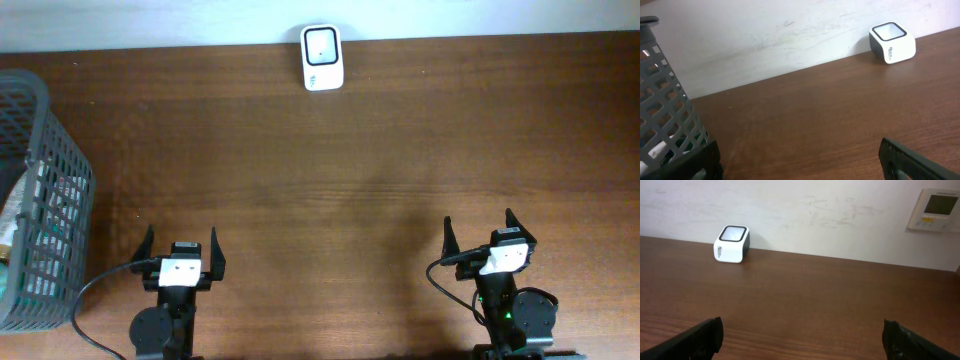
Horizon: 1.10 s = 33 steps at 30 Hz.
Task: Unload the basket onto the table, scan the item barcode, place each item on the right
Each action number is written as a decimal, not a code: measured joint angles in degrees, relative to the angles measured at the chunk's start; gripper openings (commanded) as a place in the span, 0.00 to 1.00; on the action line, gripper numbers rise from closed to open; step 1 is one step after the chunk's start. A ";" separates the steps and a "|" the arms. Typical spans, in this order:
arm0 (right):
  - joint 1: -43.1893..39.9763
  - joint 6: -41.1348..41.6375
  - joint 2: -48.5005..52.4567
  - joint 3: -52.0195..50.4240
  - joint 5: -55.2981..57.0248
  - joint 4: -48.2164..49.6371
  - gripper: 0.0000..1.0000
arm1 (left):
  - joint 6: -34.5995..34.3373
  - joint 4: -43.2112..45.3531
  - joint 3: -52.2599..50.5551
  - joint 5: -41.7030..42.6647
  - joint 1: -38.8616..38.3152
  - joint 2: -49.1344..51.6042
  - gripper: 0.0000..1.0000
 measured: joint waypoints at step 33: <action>0.00 0.02 0.00 0.00 0.00 0.00 0.98 | 0.15 0.00 0.00 -2.36 0.00 0.00 0.99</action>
